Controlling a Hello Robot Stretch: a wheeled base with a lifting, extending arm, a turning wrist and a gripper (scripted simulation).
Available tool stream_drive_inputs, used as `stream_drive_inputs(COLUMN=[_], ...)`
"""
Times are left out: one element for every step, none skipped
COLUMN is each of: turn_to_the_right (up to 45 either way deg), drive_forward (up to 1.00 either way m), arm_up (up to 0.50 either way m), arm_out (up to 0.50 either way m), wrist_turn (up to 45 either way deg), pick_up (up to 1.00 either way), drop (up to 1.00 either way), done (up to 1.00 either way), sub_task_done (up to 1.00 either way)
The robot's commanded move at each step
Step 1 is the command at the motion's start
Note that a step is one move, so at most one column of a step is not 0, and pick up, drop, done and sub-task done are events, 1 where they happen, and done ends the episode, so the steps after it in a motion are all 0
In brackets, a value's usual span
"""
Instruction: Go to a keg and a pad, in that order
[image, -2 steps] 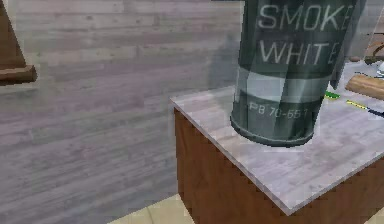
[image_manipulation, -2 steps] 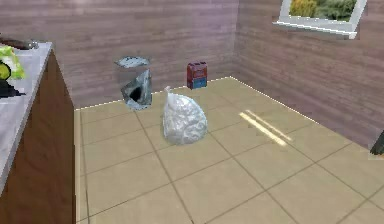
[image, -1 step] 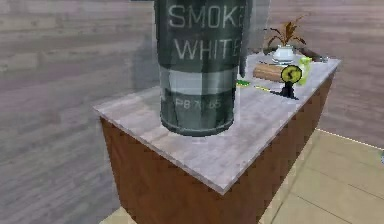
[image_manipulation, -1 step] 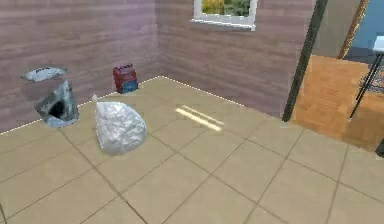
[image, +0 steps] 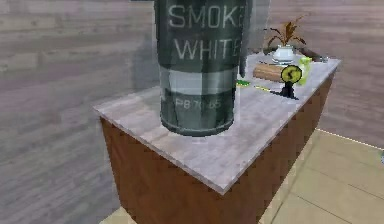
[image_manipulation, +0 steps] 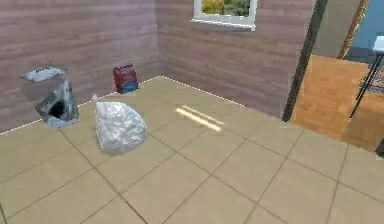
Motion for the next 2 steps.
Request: stream_drive_inputs(turn_to_the_right=[45.0, 45.0], drive_forward=[0.00, 0.00], arm_up=[0.00, 0.00], arm_out=[0.00, 0.00], wrist_turn=[0.0, 0.0], pick_up=[0.00, 0.00], drop=[0.00, 0.00], done=[0.00, 0.00], sub_task_done=[0.00, 0.00])
